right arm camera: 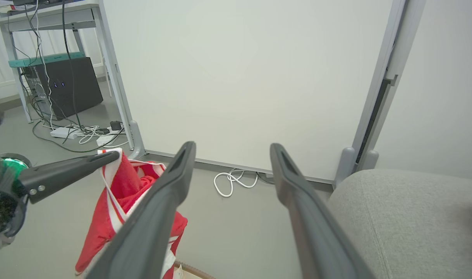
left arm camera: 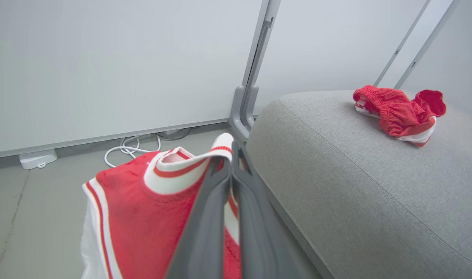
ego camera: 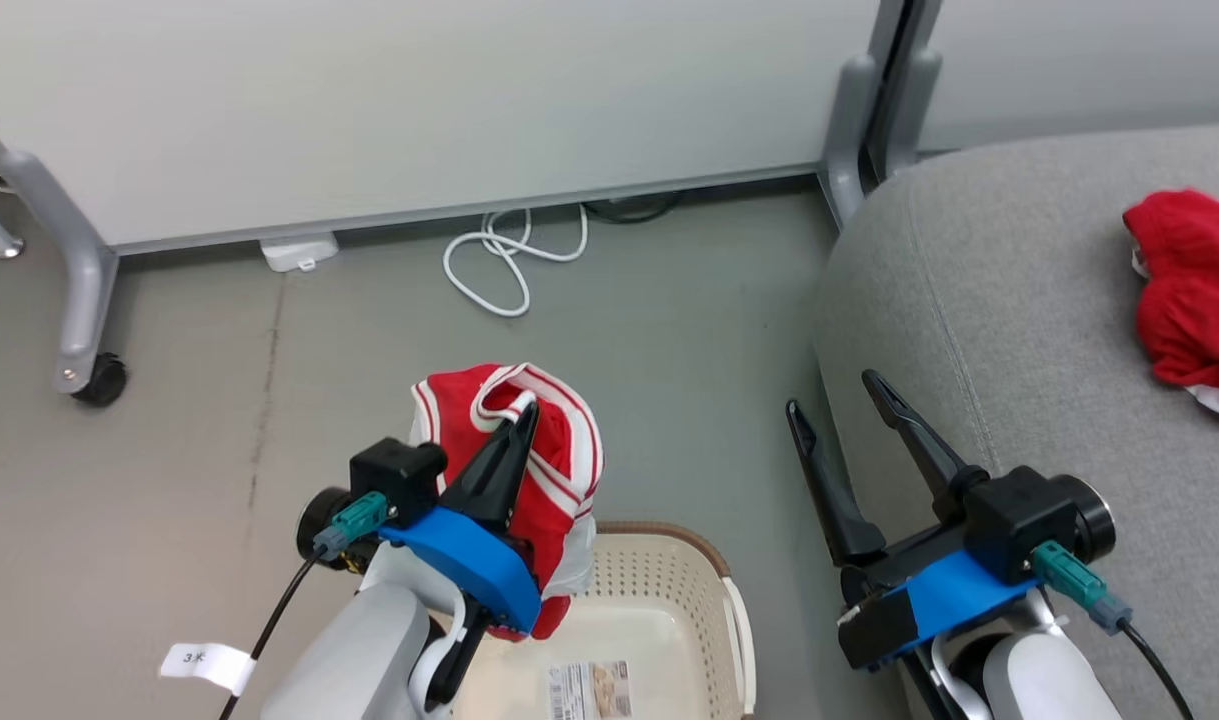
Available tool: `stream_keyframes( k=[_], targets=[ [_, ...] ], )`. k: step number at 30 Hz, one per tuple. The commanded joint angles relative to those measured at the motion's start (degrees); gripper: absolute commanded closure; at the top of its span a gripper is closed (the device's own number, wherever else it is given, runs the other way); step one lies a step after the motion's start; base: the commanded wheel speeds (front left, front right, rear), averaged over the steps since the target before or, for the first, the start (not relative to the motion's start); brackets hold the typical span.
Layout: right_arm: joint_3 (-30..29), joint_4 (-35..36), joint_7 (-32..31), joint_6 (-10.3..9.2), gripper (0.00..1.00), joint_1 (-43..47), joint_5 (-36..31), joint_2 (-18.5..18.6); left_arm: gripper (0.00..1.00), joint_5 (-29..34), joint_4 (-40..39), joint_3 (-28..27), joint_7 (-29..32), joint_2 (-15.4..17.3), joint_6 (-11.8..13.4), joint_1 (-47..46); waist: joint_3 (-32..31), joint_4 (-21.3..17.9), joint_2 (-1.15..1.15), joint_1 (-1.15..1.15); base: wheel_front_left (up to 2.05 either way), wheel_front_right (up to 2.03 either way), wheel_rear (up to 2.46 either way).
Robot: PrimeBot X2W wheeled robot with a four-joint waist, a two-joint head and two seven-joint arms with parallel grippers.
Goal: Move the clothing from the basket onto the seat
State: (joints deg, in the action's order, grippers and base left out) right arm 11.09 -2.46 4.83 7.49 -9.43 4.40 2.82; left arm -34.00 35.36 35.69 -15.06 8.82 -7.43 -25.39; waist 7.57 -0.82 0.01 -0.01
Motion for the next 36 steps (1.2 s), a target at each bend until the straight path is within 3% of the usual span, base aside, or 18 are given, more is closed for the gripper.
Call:
stream_keyframes(
  k=[1,15,28,36],
  targets=[
    [0.0,0.2,0.0,0.01,0.0,0.7,0.2,0.1,1.0,0.4,-0.4,-0.1,-0.2,0.3,-0.1,-1.3,-0.4,0.1,-0.01,0.01,0.0,0.0,0.0],
    [1.7,-1.1,-1.8,0.01,0.0,3.3,1.8,0.1,1.0,-0.8,1.0,7.6,2.5,-2.1,-0.1,-15.7,-6.1,4.8,-0.01,0.01,0.0,0.0,0.0],
    [5.2,-4.1,-2.4,0.01,0.0,2.1,3.6,0.1,1.0,-4.7,4.9,11.7,2.0,-4.7,-0.1,-20.9,-7.2,5.1,-0.01,0.01,0.0,0.0,0.0],
    [12.0,-9.1,-2.6,0.01,0.0,-2.6,7.4,0.1,1.0,-5.8,6.3,13.2,1.4,-5.2,-0.1,-22.4,-6.6,4.8,-0.01,0.01,0.0,0.0,0.0]
  ],
)
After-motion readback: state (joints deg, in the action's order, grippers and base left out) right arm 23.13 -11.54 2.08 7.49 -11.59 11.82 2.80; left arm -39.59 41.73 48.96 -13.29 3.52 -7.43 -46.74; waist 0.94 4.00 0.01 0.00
